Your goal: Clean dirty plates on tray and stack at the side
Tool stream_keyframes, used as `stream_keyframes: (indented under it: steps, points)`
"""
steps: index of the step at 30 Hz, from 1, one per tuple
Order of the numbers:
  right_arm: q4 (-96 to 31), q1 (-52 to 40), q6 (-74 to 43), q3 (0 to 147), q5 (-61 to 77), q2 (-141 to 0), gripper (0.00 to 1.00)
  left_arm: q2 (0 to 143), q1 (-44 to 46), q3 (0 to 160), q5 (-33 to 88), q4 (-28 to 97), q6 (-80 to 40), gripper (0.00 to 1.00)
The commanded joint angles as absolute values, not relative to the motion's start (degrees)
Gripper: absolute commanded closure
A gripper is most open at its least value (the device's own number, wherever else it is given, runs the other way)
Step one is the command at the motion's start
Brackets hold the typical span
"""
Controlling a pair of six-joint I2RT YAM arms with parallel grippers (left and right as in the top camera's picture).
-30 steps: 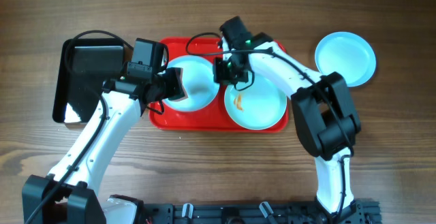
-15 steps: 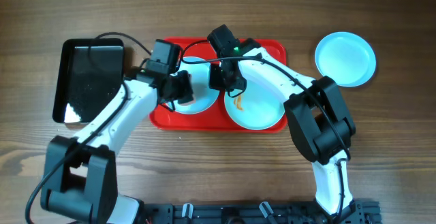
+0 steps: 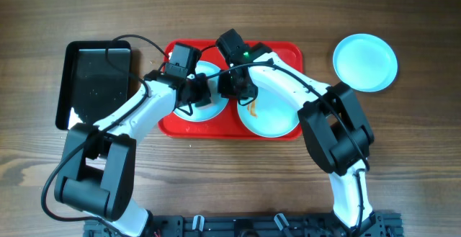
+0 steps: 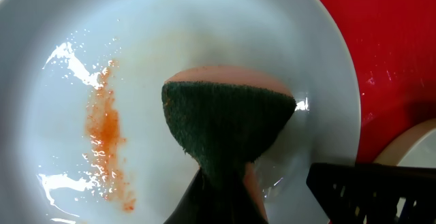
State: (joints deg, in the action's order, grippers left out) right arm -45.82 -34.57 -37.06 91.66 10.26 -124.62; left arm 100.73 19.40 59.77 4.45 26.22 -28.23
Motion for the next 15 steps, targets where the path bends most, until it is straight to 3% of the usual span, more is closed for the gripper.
stream_keyframes:
  steps: [1, 2, 3, 5, 7, 15]
  points:
    - [-47.24, -35.38, -34.30, 94.13, 10.35, -120.22, 0.54, 102.00, 19.77, 59.99, 1.96, 25.63, -28.80, 0.96]
    - [-47.11, -35.33, -33.17, 94.17, 10.33, -119.07, 0.38, 102.48, 19.77, 59.99, 1.08, 25.65, -28.77, 0.96]
    - [-46.50, -35.18, -31.68, 94.17, 10.37, -118.39, 0.36, 102.94, 19.77, 59.99, 0.99, 25.69, -28.77, 0.96]
    - [-42.74, -34.89, -26.68, 94.17, 10.28, -117.97, 0.36, 103.55, 19.77, 59.99, 0.99, 25.69, -28.80, 0.96]
    - [-39.27, -34.85, -25.50, 94.15, 7.33, -118.67, 0.44, 103.68, 19.77, 59.99, 0.99, 25.71, -28.80, 0.96]
    - [-34.59, -32.36, -24.12, 94.11, 3.07, -120.97, 0.45, 103.68, 19.77, 59.99, 0.99, 26.33, -28.80, 0.96]
